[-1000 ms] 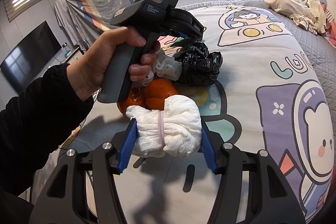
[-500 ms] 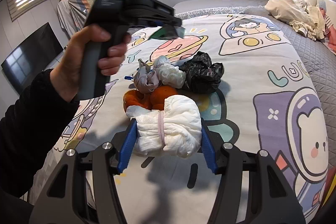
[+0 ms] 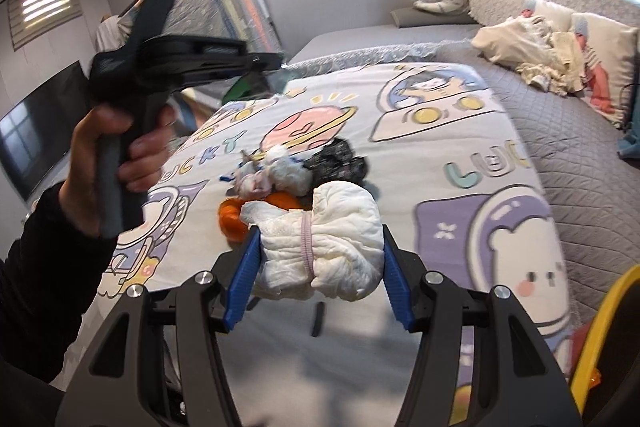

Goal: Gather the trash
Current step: 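Carry the green packet and white diaper in both tools over the yellow bin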

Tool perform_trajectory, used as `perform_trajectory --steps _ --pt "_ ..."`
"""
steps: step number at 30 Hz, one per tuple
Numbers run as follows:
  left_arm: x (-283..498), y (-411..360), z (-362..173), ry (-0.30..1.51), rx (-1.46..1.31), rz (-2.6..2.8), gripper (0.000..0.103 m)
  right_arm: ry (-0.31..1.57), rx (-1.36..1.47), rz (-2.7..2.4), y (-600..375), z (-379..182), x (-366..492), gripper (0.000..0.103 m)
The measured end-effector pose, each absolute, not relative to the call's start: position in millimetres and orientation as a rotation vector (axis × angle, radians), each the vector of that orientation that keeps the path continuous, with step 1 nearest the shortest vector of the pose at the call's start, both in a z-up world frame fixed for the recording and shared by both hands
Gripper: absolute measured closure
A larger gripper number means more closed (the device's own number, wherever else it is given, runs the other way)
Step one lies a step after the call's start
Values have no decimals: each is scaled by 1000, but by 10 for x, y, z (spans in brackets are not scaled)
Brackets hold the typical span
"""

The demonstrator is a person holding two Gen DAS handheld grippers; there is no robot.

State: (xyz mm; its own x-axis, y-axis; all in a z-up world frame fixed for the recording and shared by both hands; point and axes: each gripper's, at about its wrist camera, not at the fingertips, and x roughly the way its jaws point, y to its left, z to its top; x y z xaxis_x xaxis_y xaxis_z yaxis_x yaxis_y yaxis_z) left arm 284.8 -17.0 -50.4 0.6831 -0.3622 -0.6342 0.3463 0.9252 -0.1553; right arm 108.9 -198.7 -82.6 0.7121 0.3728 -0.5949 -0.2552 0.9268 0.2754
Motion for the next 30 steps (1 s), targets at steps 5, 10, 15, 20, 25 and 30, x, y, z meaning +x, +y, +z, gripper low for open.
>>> perform_trajectory --steps 5,10,15,20,25,30 --pt "2581 -397 -371 670 -29 -453 92 653 188 276 -2281 -689 975 49" --pt "2352 -694 -267 638 -19 -522 92 603 197 196 -2604 -541 846 49" --pt "2158 -1036 -225 621 -11 -607 93 563 210 116 -2915 -430 728 49" --pt "1989 -1373 -197 613 2 -688 92 526 232 19 -3278 -336 580 49" --pt "1841 -1686 -180 608 10 -769 92 486 253 -84 -3640 -272 388 49" --pt "1738 -2006 -201 614 15 -843 92 454 270 -173 -3950 -213 210 49"
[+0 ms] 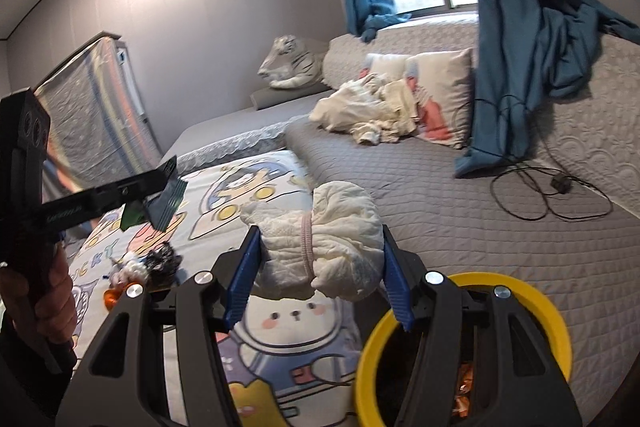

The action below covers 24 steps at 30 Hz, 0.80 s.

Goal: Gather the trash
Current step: 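Carry the green packet and white diaper in both tools over the yellow bin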

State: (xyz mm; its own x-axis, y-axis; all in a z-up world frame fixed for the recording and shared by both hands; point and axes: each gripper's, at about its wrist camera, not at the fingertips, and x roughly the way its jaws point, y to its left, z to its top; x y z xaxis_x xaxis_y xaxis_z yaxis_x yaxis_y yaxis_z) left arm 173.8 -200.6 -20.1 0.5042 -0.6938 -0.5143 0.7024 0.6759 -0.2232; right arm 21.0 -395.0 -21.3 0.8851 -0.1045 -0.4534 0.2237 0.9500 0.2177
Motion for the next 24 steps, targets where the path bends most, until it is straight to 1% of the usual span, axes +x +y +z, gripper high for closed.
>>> perform_trajectory --steps 11,24 --pt "1530 -2612 -328 647 63 -966 92 426 321 -324 -4485 -254 -61 49" --pt "1336 -3310 -791 758 158 -1072 92 486 390 -434 -4928 -603 -194 49"
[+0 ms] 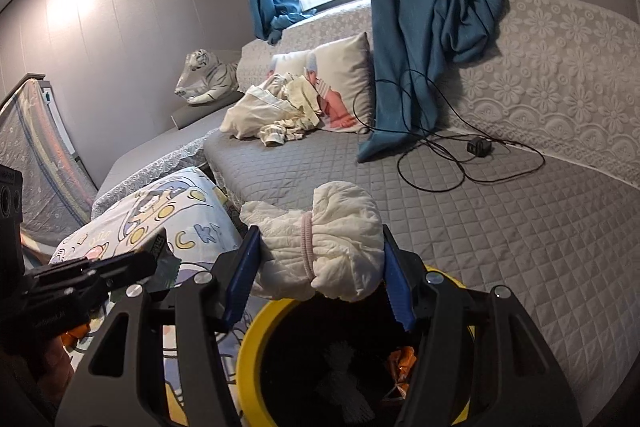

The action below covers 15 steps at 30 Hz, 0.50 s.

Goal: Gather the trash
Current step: 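Carry the green packet and white diaper in both tools over the yellow bin, then open the left tool over the bin while the right tool releases the diaper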

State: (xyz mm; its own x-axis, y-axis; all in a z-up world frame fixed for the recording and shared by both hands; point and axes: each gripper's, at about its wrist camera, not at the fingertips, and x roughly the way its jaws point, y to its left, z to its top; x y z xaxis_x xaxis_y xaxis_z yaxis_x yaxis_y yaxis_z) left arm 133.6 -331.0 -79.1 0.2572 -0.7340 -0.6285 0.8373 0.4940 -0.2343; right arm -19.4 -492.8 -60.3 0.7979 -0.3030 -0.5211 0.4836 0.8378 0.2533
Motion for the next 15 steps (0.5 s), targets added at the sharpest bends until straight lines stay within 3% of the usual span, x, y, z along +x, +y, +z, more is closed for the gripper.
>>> perform_trajectory --steps 15 --pt "1204 -3741 -1413 896 247 -1106 91 580 493 -490 -5275 -1122 -203 48"
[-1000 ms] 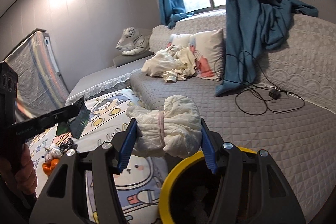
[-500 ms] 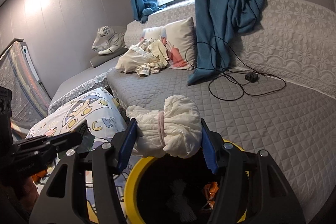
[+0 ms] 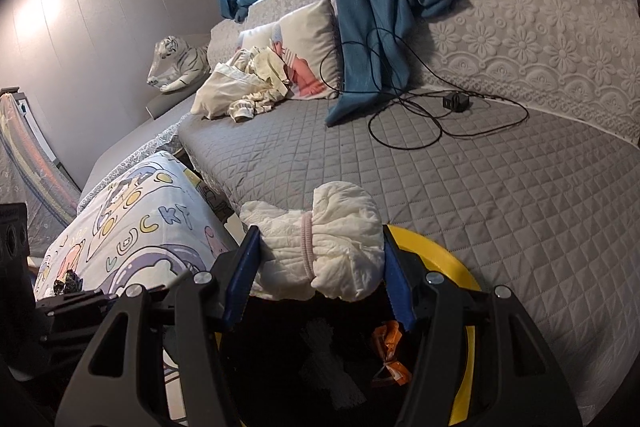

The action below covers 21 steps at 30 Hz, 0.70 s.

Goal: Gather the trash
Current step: 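Open the left tool over the bin while the right tool releases the diaper, then move both open tools back over the trash pile on the bed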

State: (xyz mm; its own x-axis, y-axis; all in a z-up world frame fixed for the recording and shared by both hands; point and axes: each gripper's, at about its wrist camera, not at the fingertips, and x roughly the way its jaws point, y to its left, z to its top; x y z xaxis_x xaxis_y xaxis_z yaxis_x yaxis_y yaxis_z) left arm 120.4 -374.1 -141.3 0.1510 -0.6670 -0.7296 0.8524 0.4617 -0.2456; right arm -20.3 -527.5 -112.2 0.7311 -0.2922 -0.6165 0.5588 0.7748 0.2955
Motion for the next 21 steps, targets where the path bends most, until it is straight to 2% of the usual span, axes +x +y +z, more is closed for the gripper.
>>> perform_trajectory --steps 8,9,10,12,16,21 --pt "1165 -3807 -1569 932 259 -1128 90 598 522 -505 -5343 -1223 -208 46" --pt "1160 -3810 -1575 935 258 -1130 84 597 525 -514 -5353 -1227 -214 44" --pt "1164 -3810 -1579 937 254 -1127 70 598 527 -523 -5365 -1234 -220 43" --pt "1175 -3788 -1577 936 236 -1105 51 597 535 -536 -5398 -1237 -237 42" --pt "1246 -3737 -1575 946 210 -1090 51 593 555 -564 -5467 -1240 -282 38" --pt "1371 -3602 -1528 937 185 -1058 49 577 562 -580 -5492 -1208 -347 37"
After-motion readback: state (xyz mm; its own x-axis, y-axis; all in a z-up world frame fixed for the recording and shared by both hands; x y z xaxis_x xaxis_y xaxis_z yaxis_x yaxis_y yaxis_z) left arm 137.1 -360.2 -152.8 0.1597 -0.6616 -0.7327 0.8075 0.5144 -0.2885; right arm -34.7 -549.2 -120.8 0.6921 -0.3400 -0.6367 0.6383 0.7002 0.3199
